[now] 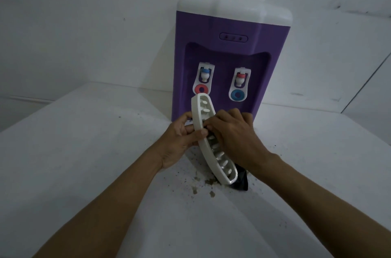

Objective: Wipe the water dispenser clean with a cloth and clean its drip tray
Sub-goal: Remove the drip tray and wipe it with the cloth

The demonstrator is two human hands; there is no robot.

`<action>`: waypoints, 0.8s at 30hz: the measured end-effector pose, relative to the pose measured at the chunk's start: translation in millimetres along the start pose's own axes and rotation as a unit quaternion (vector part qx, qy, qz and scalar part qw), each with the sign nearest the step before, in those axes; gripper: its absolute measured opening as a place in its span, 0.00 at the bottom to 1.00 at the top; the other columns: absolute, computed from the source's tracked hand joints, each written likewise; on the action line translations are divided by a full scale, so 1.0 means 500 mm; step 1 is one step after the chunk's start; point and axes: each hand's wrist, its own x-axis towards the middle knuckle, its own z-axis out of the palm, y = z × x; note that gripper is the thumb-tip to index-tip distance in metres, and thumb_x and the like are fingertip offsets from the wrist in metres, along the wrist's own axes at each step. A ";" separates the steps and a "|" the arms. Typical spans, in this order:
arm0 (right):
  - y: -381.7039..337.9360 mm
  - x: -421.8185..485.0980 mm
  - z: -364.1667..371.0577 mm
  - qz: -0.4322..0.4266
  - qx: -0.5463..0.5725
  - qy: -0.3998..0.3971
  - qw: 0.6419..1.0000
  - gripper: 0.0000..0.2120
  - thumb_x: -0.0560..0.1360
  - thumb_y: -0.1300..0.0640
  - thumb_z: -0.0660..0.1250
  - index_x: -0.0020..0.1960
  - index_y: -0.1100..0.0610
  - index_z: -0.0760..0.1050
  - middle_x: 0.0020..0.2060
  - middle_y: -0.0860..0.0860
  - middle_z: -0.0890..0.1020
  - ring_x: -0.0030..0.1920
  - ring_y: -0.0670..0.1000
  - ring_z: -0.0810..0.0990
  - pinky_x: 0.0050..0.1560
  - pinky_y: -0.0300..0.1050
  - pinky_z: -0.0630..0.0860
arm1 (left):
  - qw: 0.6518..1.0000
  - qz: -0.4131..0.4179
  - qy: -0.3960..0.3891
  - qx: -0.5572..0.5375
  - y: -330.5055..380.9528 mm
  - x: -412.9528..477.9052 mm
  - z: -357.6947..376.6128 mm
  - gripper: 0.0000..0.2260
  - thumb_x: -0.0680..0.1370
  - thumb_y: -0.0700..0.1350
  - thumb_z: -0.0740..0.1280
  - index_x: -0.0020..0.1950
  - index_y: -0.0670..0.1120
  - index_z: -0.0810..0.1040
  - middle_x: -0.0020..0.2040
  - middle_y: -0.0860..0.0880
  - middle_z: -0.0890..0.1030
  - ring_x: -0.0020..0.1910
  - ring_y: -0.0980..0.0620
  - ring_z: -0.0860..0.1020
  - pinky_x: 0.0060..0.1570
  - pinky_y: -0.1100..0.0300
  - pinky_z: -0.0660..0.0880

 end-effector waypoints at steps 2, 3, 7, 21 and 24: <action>-0.004 0.005 -0.003 0.005 -0.085 -0.016 0.996 0.10 0.71 0.52 0.71 0.51 0.53 0.78 0.44 0.50 0.79 0.44 0.53 0.72 0.46 0.50 0.67 | 1.000 0.000 0.004 -0.015 -0.002 0.001 -0.001 0.22 0.72 0.37 0.70 0.65 0.44 0.70 0.57 0.39 0.82 0.57 0.43 0.81 0.52 0.53 0.79; -0.006 0.006 -0.003 0.019 -0.120 -0.024 0.992 0.11 0.69 0.53 0.73 0.50 0.53 0.78 0.43 0.50 0.79 0.44 0.54 0.72 0.46 0.51 0.68 | 1.000 0.001 0.008 -0.020 -0.002 0.002 -0.002 0.22 0.72 0.37 0.70 0.65 0.44 0.71 0.57 0.39 0.82 0.57 0.44 0.81 0.51 0.54 0.79; -0.001 -0.005 -0.001 0.038 -0.047 -0.004 0.998 0.09 0.72 0.53 0.71 0.51 0.53 0.78 0.44 0.50 0.79 0.45 0.53 0.72 0.47 0.49 0.65 | 1.000 -0.001 0.006 -0.021 -0.002 0.004 -0.001 0.24 0.71 0.38 0.71 0.65 0.45 0.70 0.56 0.40 0.83 0.56 0.45 0.81 0.49 0.55 0.79; 0.027 -0.002 0.009 -0.066 -0.061 0.051 0.995 0.11 0.74 0.51 0.66 0.53 0.53 0.79 0.47 0.49 0.80 0.47 0.53 0.72 0.49 0.48 0.61 | 1.000 -0.018 -0.003 -0.020 -0.008 0.009 -0.008 0.22 0.73 0.38 0.70 0.66 0.42 0.71 0.56 0.38 0.82 0.56 0.44 0.80 0.57 0.49 0.78; 0.029 0.008 0.009 -0.080 -0.042 0.031 0.995 0.12 0.74 0.50 0.62 0.53 0.52 0.79 0.49 0.49 0.80 0.48 0.53 0.72 0.49 0.47 0.61 | 1.000 -0.018 -0.006 -0.013 -0.008 0.008 -0.006 0.21 0.73 0.38 0.70 0.65 0.42 0.72 0.55 0.40 0.82 0.55 0.46 0.80 0.56 0.50 0.78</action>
